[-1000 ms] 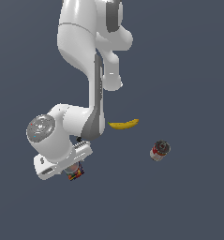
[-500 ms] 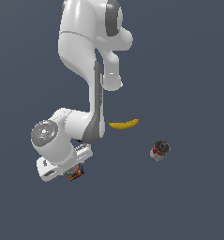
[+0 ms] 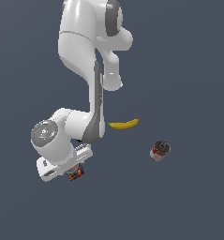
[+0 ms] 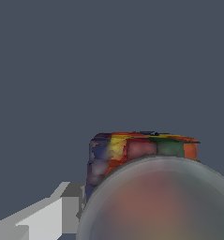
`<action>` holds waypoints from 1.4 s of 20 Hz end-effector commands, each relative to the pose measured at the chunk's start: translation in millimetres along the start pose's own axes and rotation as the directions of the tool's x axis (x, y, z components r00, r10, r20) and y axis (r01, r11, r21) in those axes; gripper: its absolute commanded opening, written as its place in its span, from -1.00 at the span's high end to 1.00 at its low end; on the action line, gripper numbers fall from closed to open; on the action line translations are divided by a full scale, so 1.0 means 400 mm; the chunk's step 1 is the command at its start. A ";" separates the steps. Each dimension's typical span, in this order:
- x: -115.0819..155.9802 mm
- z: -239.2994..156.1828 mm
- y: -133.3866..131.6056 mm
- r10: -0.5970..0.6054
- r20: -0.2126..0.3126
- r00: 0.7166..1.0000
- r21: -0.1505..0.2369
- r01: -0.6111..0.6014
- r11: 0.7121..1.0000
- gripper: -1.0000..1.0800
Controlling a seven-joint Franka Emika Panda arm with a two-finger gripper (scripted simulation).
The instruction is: Pick up a designated object from a clutter of objects.
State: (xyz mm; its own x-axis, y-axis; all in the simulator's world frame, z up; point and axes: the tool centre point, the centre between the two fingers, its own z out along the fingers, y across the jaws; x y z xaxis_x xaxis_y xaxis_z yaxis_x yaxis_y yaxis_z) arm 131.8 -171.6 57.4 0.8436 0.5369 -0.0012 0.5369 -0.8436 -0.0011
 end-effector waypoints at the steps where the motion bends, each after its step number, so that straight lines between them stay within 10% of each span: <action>1: 0.000 -0.003 0.000 0.000 0.000 1.000 0.000 0.000 1.000 1.00; 13: -0.037 -0.128 -0.009 0.000 0.000 1.000 0.000 0.000 1.000 1.00; 28: -0.154 -0.539 -0.034 0.000 -0.001 1.000 0.000 0.000 1.000 1.00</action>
State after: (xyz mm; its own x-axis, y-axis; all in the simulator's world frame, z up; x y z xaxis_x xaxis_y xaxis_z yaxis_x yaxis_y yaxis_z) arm 77.6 -191.5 252.9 0.8435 0.5371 -0.0025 0.5371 -0.8435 -0.0035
